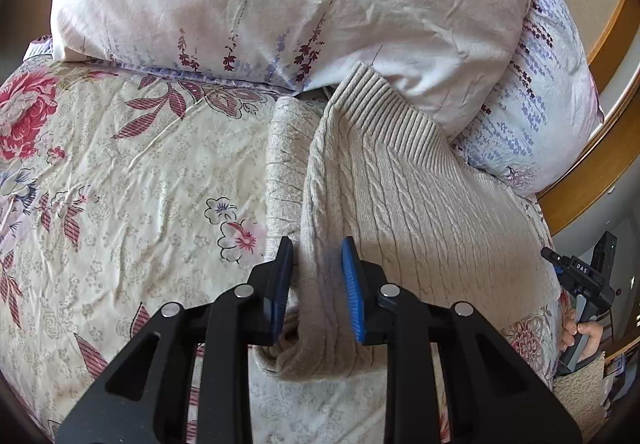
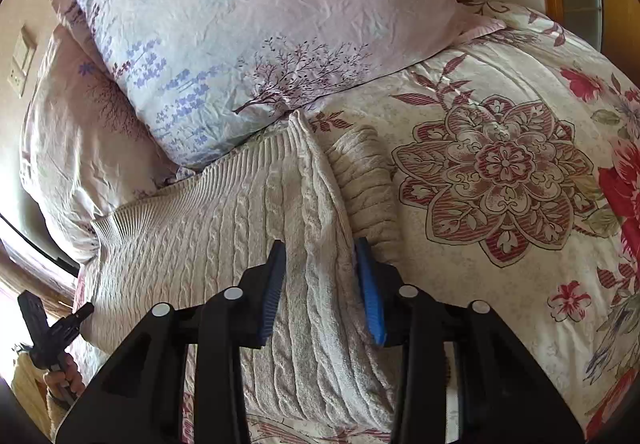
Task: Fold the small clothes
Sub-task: 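Move both open grippers over the folded sweater's side edges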
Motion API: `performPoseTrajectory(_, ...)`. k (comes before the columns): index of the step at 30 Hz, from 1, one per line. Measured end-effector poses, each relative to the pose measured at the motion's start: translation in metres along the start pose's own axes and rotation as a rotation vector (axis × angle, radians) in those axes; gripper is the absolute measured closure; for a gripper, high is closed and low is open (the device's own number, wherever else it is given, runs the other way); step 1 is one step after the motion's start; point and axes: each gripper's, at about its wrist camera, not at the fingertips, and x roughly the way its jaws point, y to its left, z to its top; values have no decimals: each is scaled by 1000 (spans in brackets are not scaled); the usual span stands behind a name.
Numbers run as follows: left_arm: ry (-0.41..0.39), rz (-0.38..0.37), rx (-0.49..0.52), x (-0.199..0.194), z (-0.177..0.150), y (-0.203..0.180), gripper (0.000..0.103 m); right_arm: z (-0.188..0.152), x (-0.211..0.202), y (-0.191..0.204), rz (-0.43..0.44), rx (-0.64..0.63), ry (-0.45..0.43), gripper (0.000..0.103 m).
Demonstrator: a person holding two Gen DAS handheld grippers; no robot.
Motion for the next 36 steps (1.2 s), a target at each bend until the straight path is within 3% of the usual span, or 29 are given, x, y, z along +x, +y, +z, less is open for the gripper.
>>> performPoseTrajectory(3,-1,19,32,0,-2,-3,80,-3,3,7,-23,-48,5,74)
performPoseTrajectory(6,7,28,36,4,-2,-5,89,-6,5,8,-17,-66,-1,92)
performPoseTrajectory(8,6,12,26,3,-3,-4,95,-7,-3,12,-14,-81,-38,93)
performPoseTrajectory(15,-22,-87,-2,-21,-11,3,96,-12,-42,18,59,-64,-129,93)
performPoseTrajectory(18,-12,-89,-2,-24,-20,6,96,-18,-36,15,11,-65,-96,93)
performPoseTrajectory(21,0,-68,-8,-16,-27,10,95,-19,-6,4,-47,-12,9,93)
performPoseTrajectory(24,-13,-27,29,-19,-27,2,92,-19,-8,5,-25,6,11,90)
performPoseTrajectory(25,-25,-14,45,-23,-27,-1,88,-16,-13,4,-9,21,2,80)
performPoseTrajectory(26,-49,13,59,-27,-26,-5,73,-12,-18,2,2,40,-19,71)
performPoseTrajectory(27,-88,53,75,-34,-25,-9,62,-8,-23,-1,4,58,-44,53)
performPoseTrajectory(28,-132,77,94,-41,-24,-13,48,-3,-25,-3,0,72,-62,49)
performPoseTrajectory(30,-173,69,132,-47,-20,-24,45,9,-21,-2,8,73,-69,49)
performPoseTrajectory(35,-108,4,157,-27,-14,-46,45,24,18,7,-28,38,16,58)
performPoseTrajectory(36,-91,6,159,-20,-14,-49,45,23,24,9,-37,25,32,69)
